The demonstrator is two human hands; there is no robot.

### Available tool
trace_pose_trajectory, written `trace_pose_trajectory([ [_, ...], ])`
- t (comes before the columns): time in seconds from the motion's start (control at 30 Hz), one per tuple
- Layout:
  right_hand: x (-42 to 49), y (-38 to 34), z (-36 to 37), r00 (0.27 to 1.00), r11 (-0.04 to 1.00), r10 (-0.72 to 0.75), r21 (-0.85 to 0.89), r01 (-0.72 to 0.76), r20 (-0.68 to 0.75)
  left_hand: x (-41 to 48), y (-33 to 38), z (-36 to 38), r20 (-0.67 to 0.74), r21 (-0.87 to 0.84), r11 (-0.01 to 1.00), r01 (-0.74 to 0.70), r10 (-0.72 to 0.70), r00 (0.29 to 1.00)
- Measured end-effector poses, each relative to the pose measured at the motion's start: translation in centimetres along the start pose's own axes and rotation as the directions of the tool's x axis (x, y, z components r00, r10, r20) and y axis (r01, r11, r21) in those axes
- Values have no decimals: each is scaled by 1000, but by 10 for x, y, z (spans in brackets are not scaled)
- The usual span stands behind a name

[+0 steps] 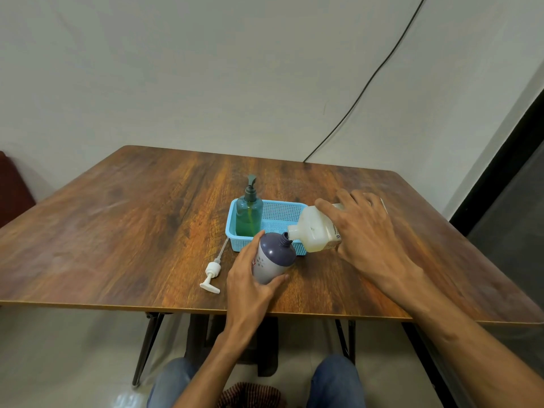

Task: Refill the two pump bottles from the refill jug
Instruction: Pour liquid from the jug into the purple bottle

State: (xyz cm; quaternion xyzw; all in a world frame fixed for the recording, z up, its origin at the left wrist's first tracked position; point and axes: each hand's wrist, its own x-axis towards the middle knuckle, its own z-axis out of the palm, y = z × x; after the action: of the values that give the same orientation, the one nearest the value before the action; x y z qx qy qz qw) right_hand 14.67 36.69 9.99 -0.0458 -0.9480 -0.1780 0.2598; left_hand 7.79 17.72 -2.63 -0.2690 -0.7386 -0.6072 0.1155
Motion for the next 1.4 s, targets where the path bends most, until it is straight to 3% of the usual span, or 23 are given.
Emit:
trace_pose_trajectory([
  [1.4, 1, -2, -2, 1000, 999, -15, -51, 15, 7, -3, -1, 0, 10, 7, 1000, -10, 10, 1000],
])
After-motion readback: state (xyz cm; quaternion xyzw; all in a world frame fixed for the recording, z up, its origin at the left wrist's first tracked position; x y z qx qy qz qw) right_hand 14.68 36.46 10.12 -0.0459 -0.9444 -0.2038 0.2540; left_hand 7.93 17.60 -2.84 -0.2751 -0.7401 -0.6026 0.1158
